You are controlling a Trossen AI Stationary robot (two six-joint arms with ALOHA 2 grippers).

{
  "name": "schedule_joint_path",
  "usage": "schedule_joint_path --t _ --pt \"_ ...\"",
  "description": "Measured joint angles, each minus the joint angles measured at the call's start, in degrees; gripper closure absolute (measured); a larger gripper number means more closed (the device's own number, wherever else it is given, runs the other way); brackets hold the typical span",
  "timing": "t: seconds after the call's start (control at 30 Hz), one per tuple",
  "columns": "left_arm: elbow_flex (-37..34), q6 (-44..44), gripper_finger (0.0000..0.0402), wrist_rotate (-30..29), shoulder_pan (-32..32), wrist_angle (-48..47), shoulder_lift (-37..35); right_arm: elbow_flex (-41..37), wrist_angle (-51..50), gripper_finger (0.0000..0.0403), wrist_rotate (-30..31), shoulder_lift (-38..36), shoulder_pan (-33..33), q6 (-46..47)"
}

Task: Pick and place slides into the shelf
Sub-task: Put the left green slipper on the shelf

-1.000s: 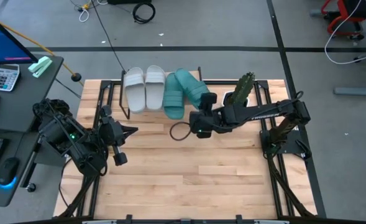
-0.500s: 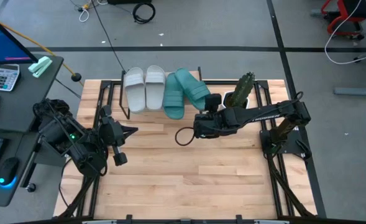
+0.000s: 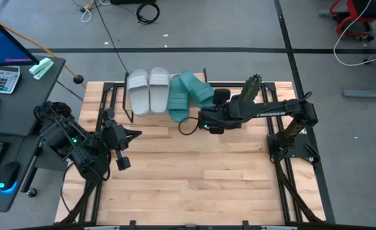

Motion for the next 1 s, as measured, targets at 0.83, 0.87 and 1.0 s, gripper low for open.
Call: schedule_joint_path --t 0.83,0.87,1.0 --pt "0.00 0.09 0.0382 -0.02 -0.22 0.00 0.02 0.37 -3.77 0.0364 -0.33 -0.04 0.18 12.84" --pt "0.00 0.29 0.0384 -0.02 -0.20 0.00 0.02 0.37 -3.90 0.0364 -0.82 -0.04 0.19 14.08" --pt "0.00 1.73 0.0396 -0.02 -0.17 0.00 0.02 0.38 -1.73 0.0364 -1.18 -0.04 0.55 15.69"
